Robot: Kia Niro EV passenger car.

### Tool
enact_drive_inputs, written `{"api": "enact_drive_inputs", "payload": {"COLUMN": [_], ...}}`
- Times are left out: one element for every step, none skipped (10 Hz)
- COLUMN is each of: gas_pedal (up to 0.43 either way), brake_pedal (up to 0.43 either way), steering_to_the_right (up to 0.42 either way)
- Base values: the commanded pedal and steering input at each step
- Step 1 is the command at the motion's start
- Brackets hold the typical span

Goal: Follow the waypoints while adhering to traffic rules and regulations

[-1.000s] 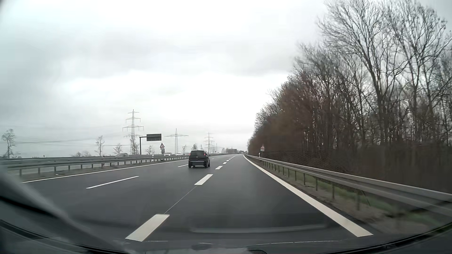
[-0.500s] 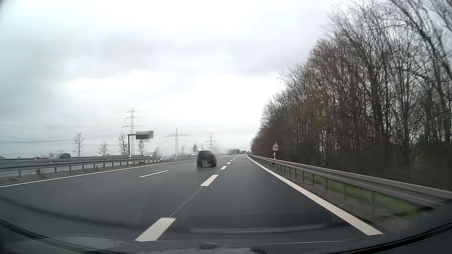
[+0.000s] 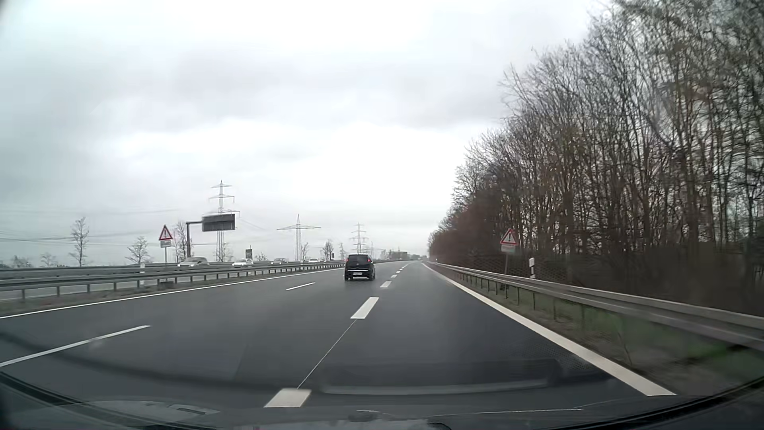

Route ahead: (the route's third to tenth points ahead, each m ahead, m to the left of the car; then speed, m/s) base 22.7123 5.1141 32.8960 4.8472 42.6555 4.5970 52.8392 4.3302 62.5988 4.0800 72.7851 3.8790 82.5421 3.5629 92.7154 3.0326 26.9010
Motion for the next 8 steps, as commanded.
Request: {"api": "enact_drive_inputs", "payload": {"gas_pedal": [0.669, 0.630, 0.610, 0.591, 0.571, 0.539, 0.520, 0.520], "brake_pedal": [0.000, 0.000, 0.000, 0.000, 0.000, 0.000, 0.000, 0.000], "steering_to_the_right": [-0.004, -0.004, -0.004, -0.004, -0.004, -0.003, -0.002, -0.002]}}
